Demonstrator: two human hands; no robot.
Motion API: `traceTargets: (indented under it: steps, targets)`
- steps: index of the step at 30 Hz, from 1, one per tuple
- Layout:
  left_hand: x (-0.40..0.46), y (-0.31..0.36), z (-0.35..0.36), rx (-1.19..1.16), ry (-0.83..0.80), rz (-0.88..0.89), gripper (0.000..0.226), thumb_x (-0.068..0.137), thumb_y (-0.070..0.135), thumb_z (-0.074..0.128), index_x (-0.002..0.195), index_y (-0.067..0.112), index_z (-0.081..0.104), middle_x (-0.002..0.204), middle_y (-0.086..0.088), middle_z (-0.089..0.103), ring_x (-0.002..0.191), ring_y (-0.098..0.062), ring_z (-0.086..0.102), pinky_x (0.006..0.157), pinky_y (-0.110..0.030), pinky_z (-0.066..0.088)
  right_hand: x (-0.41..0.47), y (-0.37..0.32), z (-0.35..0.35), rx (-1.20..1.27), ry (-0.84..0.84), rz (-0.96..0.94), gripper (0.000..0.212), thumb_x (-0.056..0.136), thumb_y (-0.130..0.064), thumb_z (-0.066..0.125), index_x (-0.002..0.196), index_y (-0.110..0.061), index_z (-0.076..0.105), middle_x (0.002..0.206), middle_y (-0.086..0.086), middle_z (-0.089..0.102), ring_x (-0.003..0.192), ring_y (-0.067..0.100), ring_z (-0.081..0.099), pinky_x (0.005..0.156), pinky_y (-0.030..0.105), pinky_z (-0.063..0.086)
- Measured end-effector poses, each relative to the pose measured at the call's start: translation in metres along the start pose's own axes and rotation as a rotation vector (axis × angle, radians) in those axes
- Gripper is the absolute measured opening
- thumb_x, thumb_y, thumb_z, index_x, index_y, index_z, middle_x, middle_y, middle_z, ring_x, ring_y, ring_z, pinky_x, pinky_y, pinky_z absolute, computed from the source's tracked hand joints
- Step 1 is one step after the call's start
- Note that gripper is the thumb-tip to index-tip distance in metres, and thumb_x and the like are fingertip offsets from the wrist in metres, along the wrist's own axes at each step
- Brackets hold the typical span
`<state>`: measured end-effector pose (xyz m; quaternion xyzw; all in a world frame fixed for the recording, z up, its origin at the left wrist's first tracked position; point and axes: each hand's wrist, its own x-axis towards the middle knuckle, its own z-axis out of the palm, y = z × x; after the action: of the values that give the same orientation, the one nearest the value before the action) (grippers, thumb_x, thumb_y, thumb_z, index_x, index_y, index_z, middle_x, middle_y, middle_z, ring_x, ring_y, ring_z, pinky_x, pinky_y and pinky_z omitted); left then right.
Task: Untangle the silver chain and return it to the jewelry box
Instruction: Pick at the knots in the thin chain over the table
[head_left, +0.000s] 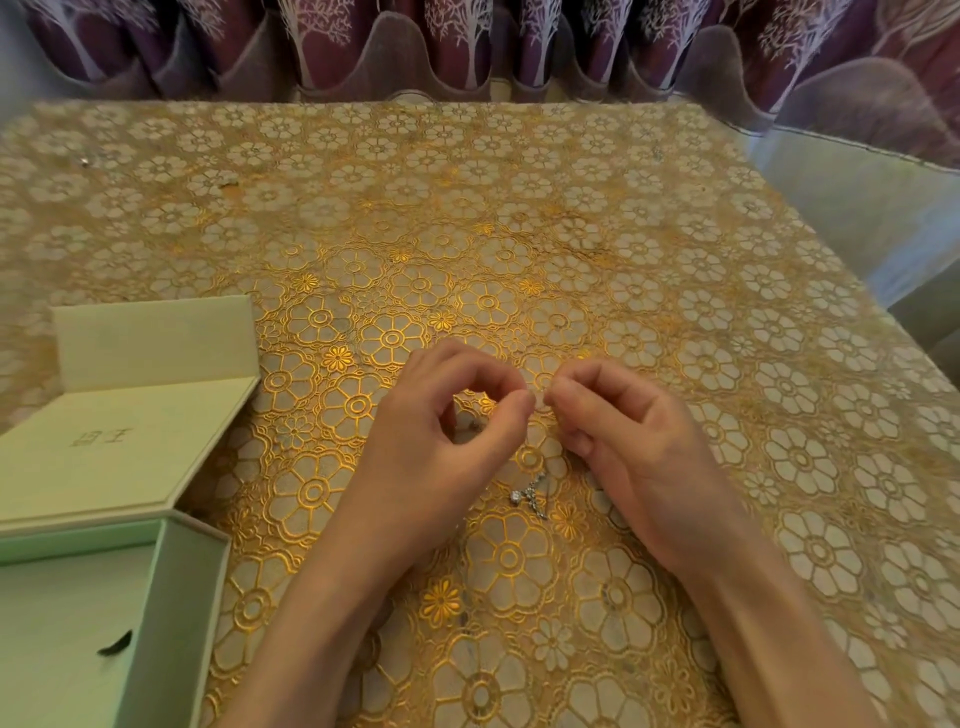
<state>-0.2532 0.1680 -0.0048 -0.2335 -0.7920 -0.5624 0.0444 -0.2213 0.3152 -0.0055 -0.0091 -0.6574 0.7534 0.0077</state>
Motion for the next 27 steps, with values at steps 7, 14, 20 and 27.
traceTargets:
  steps: [7,14,20,27]
  targets:
    - [-0.0009,-0.0053,0.0029,0.121,-0.083,0.089,0.003,0.077,0.028,0.056,0.079,0.027,0.054,0.088,0.012,0.051,0.075,0.009,0.044,0.068,-0.006,0.031,-0.001,0.003,-0.0029,0.029,-0.08,-0.058,0.024,0.069,-0.05,0.068,0.073,-0.027,0.063,0.072,0.005,0.039,0.066,0.016,0.031,0.059,0.037,0.02]
    - [0.0012,0.0021,-0.0035,-0.081,0.032,-0.001,0.002,0.073,0.031,0.056,0.073,0.03,0.054,0.08,0.015,0.055,0.062,0.003,0.044,0.057,-0.009,0.031,0.0009,0.0048,-0.0021,0.016,-0.06,-0.068,0.022,0.074,-0.051,0.066,0.077,-0.029,0.066,0.079,-0.001,0.056,0.068,0.017,0.037,0.057,0.021,0.033]
    - [-0.0004,0.0005,-0.0037,-0.07,-0.073,-0.022,0.007,0.071,0.033,0.057,0.072,0.026,0.056,0.082,0.015,0.054,0.066,0.002,0.045,0.06,-0.011,0.03,0.0004,0.0046,0.0018,0.044,-0.026,-0.093,0.015,0.078,-0.042,0.064,0.074,-0.028,0.064,0.075,0.001,0.056,0.062,0.019,0.035,0.053,0.021,0.03]
    - [-0.0019,-0.0013,-0.0014,-0.001,-0.056,-0.048,0.015,0.073,0.04,0.055,0.08,0.028,0.058,0.082,0.019,0.053,0.066,0.007,0.047,0.064,-0.007,0.032,0.0002,0.0051,0.0006,0.013,-0.001,-0.082,0.015,0.075,-0.044,0.063,0.075,-0.03,0.063,0.068,-0.013,0.048,0.061,0.005,0.034,0.056,0.026,0.028]
